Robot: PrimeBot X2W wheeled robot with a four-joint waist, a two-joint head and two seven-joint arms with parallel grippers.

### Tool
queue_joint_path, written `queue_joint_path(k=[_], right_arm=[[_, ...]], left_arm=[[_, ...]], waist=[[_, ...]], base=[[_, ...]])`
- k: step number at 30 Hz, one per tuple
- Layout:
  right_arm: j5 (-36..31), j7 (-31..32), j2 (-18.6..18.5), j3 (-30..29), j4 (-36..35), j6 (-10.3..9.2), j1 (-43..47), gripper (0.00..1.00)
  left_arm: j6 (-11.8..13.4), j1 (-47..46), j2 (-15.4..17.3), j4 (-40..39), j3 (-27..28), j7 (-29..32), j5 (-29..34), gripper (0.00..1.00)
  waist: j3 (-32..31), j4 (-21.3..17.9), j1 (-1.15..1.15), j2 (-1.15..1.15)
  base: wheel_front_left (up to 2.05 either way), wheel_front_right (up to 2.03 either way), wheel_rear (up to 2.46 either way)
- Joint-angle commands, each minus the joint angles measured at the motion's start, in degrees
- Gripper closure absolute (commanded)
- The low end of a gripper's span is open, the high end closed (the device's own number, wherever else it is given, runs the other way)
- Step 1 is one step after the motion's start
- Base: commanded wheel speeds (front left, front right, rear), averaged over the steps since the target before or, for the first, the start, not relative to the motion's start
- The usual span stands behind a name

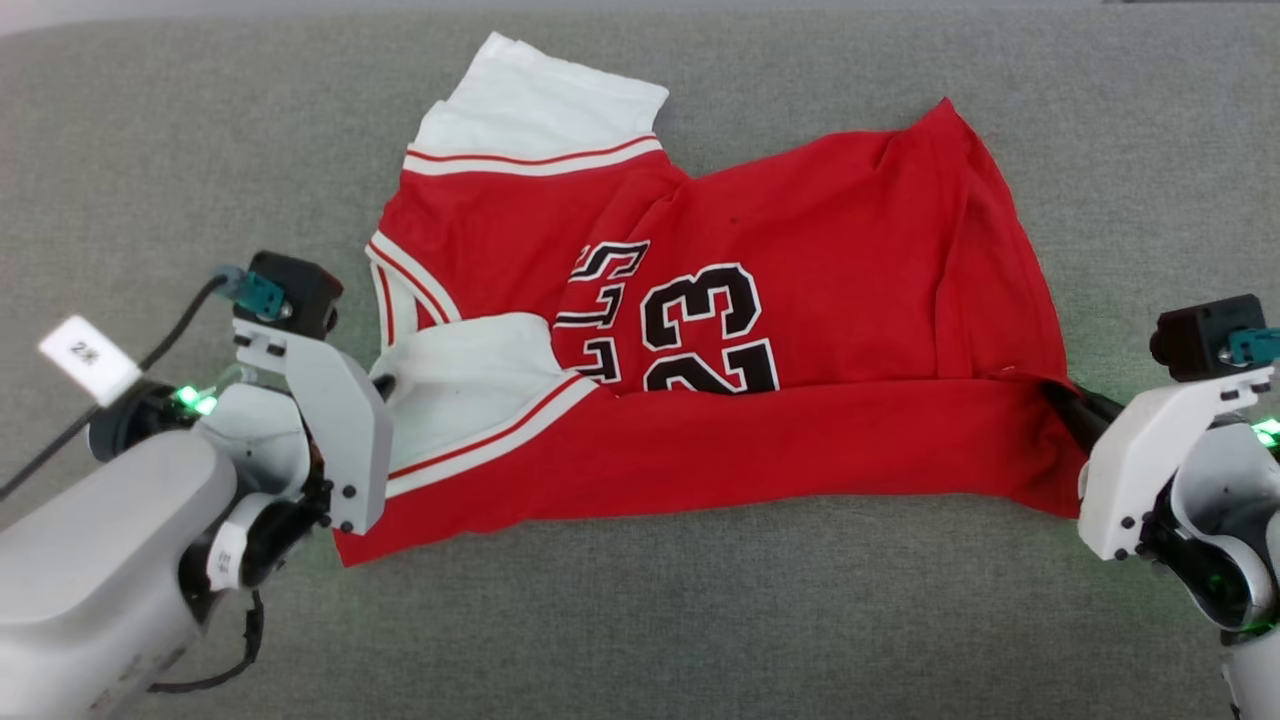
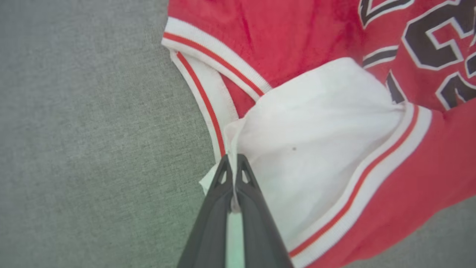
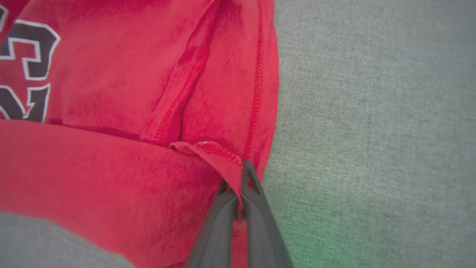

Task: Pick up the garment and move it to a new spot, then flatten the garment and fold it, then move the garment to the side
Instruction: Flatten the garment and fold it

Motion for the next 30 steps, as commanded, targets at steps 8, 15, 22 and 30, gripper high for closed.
queue_joint_path(k=[8,15,22,30], right_arm=[[0.08,-0.34,-0.85,1.83,1.93,-0.06,-2.72,0.0],[0.28,-0.3,-1.0,2.57,2.72,-0.06,-2.22,0.0],[-0.16,-2.67,-1.18,2.76,1.0,-0.06,-0.15,0.0],[-0.47,-6.3,0.54,-0.68,-3.46,-0.06,3.16,0.0]], left_arm=[[-1.52,-0.73,-2.89,5.14,0.49,0.67,-2.34,0.13],[-1.36,0.51,-2.78,4.58,0.53,-0.26,-2.45,0.0],[0.68,2.59,-1.12,1.42,0.64,0.37,-3.3,0.0],[5.05,6.25,1.91,-2.91,0.97,5.47,-8.23,0.0]], waist=[[-1.3,0.73,0.0,0.0],[-4.94,1.6,0.0,0.0],[-9.14,2.35,0.0,0.0],[-12.54,1.19,0.0,0.0]], base=[[0.0,0.0,0.0],[0.0,0.0,0.0],[0.0,0.0,0.0],[0.0,0.0,0.0]])
